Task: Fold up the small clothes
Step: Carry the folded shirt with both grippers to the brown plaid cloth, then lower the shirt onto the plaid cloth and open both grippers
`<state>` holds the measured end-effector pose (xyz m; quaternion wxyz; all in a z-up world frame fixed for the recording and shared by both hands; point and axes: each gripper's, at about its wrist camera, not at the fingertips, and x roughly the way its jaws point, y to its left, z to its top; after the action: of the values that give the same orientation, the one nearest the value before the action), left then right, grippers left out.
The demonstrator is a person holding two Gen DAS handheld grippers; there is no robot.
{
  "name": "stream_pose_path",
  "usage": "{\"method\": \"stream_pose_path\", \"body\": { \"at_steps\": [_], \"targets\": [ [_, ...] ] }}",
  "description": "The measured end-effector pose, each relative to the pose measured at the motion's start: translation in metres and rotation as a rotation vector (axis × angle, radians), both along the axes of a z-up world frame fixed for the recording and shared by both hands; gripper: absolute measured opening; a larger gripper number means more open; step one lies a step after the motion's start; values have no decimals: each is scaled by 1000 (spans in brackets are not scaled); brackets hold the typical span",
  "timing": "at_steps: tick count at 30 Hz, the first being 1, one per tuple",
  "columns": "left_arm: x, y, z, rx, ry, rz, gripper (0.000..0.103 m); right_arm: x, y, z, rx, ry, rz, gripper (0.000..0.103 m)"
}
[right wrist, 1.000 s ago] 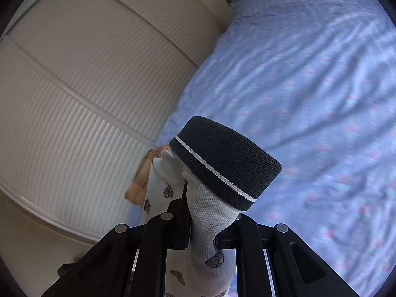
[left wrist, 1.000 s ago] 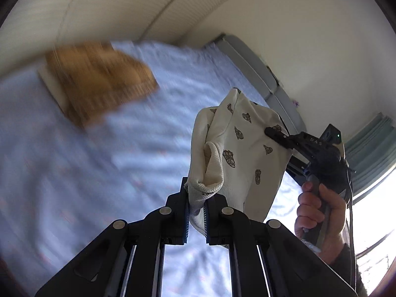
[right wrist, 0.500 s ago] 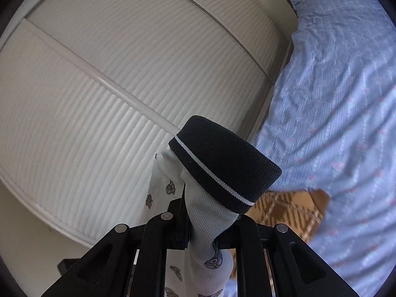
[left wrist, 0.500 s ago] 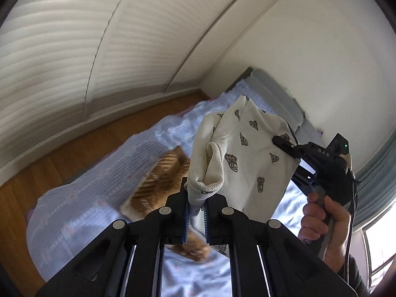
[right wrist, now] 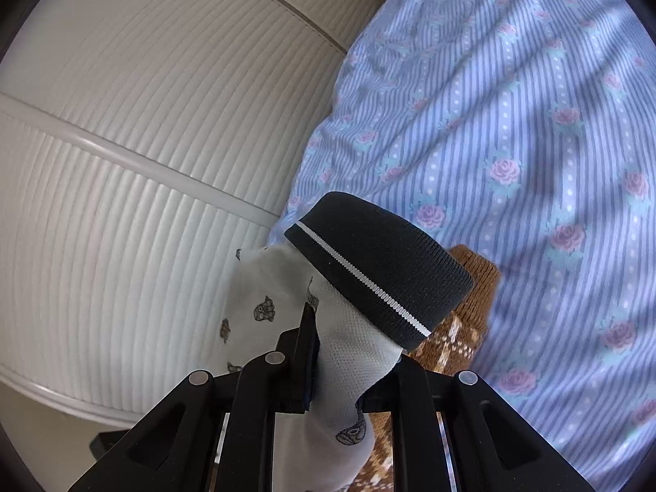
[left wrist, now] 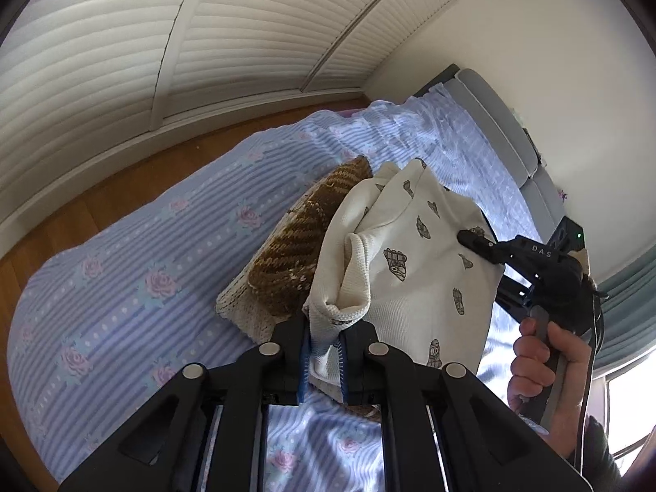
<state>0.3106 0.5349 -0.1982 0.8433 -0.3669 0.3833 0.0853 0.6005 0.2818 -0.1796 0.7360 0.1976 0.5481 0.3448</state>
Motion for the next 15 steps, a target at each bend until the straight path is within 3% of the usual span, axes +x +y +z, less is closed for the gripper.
{"method": "stream_pose_path", "body": {
  "at_steps": [1,5,7,12,15],
  "targets": [
    [1,0,1,7,6,-4,14,-2,3,3,-12,-8,3,19],
    [-2,1,13,46,11,1,27,-11,4,0,-74,-56,-5,46],
    [-10,-4,22,126,12,24,51,-14,0,-5,-92,-82,-3,47],
    [-39,-20,48,286,-36,99,65,-45,-23,13,-146,-256,-15,51],
    [-41,-43,63,385,-79,52,67,-68,-32,30,-154,-394,7,51]
  ]
}}
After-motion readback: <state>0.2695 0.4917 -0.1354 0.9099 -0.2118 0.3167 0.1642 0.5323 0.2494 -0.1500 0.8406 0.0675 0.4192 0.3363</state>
